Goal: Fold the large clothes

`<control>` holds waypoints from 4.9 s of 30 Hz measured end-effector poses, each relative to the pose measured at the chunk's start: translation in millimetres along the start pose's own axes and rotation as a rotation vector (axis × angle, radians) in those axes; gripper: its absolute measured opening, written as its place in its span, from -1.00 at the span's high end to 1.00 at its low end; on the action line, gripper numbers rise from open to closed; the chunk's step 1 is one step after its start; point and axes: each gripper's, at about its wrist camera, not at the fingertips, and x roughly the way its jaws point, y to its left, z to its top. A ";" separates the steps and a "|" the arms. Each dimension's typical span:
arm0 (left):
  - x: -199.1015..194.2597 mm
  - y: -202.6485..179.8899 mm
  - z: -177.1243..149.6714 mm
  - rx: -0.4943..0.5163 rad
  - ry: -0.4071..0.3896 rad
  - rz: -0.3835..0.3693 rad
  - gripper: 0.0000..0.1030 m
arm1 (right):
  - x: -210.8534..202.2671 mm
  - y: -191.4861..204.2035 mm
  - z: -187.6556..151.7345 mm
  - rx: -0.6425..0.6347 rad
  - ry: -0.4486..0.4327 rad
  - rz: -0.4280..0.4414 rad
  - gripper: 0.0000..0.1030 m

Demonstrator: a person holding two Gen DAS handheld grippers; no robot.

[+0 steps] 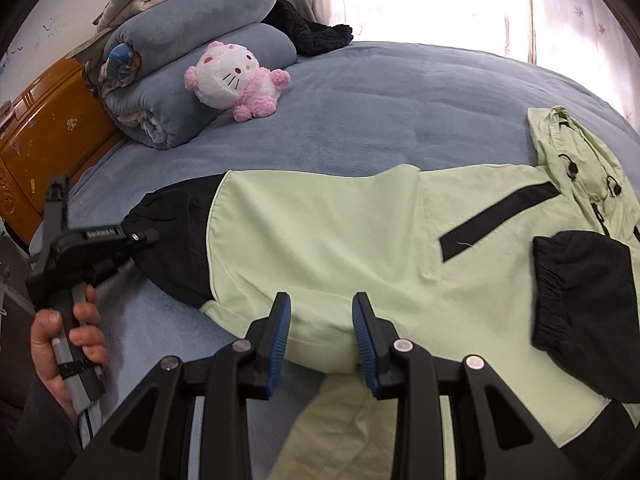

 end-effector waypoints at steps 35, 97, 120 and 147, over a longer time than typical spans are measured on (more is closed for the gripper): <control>-9.4 -364.1 -319.7 0.863 0.407 -0.267 0.27 | -162.5 -261.6 -116.6 0.446 -0.098 -0.124 0.38; 22.2 -222.8 -213.7 0.747 0.333 0.039 -0.38 | -133.6 -181.6 10.3 0.150 -0.116 0.002 0.82; 41.5 -243.1 -196.9 0.697 0.257 0.133 0.76 | -184.2 -282.4 11.9 0.317 -0.292 -0.056 0.86; 48.6 -235.5 -154.1 0.655 0.404 -0.198 -0.53 | -87.5 -425.1 -81.9 0.727 -0.040 0.112 -0.32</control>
